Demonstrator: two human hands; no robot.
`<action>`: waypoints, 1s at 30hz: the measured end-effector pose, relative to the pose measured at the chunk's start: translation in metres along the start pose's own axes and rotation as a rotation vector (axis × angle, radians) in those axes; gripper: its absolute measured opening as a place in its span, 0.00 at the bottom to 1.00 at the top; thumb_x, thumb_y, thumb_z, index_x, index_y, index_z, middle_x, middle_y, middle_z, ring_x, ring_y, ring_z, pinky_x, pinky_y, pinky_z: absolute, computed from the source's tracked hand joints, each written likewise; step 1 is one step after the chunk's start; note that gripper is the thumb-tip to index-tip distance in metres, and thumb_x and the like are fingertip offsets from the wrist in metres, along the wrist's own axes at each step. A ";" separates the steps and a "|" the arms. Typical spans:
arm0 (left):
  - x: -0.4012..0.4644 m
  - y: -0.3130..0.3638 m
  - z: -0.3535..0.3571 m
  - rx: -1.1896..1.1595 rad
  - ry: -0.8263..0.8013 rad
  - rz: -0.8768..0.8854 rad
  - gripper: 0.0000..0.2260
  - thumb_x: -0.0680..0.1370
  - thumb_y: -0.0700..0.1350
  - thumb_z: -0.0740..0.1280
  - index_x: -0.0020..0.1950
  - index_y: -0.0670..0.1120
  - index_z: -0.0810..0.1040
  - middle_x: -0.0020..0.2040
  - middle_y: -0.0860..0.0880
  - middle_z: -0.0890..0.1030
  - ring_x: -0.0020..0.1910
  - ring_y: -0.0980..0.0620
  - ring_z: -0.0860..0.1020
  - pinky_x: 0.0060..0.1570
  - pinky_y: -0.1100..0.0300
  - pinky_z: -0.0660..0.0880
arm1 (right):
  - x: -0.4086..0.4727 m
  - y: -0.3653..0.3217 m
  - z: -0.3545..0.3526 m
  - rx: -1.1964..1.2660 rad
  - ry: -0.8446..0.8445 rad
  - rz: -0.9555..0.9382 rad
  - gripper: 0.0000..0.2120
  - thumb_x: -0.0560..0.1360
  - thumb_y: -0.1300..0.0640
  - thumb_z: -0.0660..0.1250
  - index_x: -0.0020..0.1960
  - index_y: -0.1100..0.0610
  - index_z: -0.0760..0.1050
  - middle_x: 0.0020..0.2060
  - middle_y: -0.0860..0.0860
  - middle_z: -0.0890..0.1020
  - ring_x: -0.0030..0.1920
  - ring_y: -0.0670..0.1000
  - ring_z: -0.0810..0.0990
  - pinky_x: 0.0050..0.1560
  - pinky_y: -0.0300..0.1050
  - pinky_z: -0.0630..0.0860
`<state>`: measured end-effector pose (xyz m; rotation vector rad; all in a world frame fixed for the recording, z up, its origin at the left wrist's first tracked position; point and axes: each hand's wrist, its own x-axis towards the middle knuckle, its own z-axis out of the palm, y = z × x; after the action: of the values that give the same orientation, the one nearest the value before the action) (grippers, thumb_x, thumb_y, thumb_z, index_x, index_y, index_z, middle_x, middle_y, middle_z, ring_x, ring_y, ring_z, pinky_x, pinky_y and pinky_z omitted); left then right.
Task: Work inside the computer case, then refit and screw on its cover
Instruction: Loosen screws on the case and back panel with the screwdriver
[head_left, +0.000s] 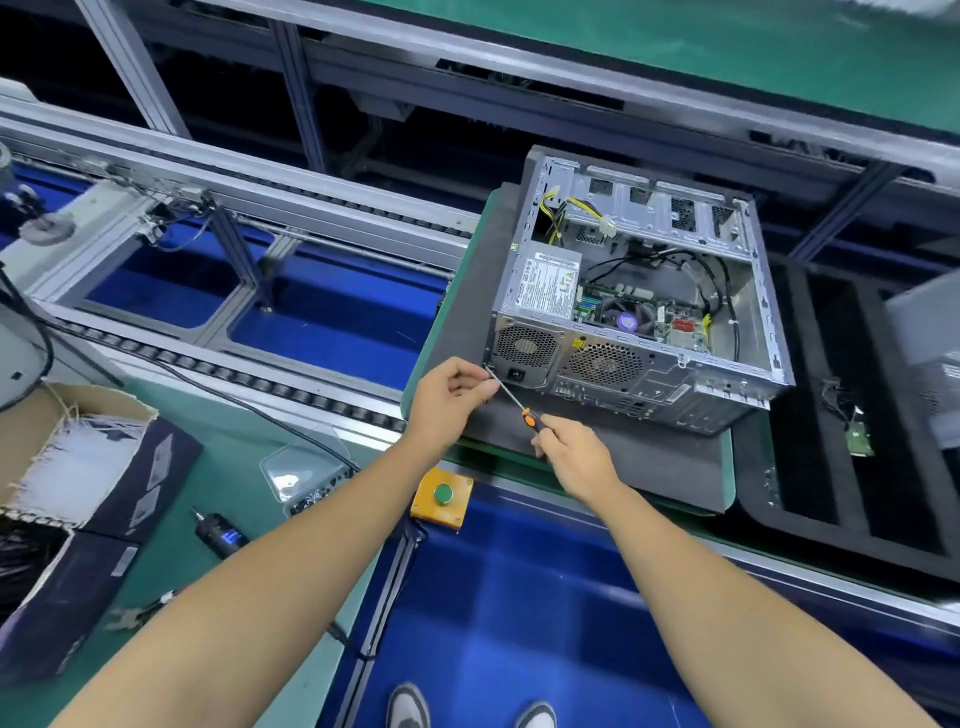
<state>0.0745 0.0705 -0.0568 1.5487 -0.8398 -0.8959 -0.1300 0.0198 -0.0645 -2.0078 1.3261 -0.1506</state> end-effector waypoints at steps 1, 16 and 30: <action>-0.001 0.001 -0.001 -0.043 0.017 -0.014 0.05 0.76 0.44 0.76 0.50 0.47 0.84 0.44 0.49 0.85 0.45 0.54 0.84 0.48 0.65 0.80 | -0.003 0.000 0.000 0.007 -0.004 0.012 0.13 0.76 0.49 0.56 0.36 0.50 0.72 0.32 0.28 0.78 0.35 0.38 0.76 0.34 0.44 0.65; -0.008 -0.007 0.008 -0.345 0.004 -0.210 0.05 0.79 0.43 0.72 0.53 0.49 0.85 0.44 0.51 0.87 0.43 0.58 0.83 0.41 0.67 0.77 | -0.020 0.001 -0.002 0.033 -0.007 0.020 0.13 0.73 0.47 0.54 0.34 0.49 0.72 0.30 0.38 0.79 0.32 0.44 0.75 0.35 0.45 0.67; -0.013 0.015 0.081 -0.596 -0.118 -0.501 0.10 0.79 0.49 0.73 0.56 0.46 0.85 0.47 0.51 0.87 0.40 0.58 0.80 0.39 0.65 0.75 | -0.051 0.021 0.003 0.167 0.208 0.173 0.08 0.77 0.48 0.58 0.42 0.50 0.62 0.34 0.52 0.79 0.37 0.57 0.74 0.37 0.49 0.67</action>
<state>-0.0045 0.0433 -0.0491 1.1880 -0.2099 -1.4565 -0.1680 0.0596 -0.0656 -1.7657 1.5560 -0.3850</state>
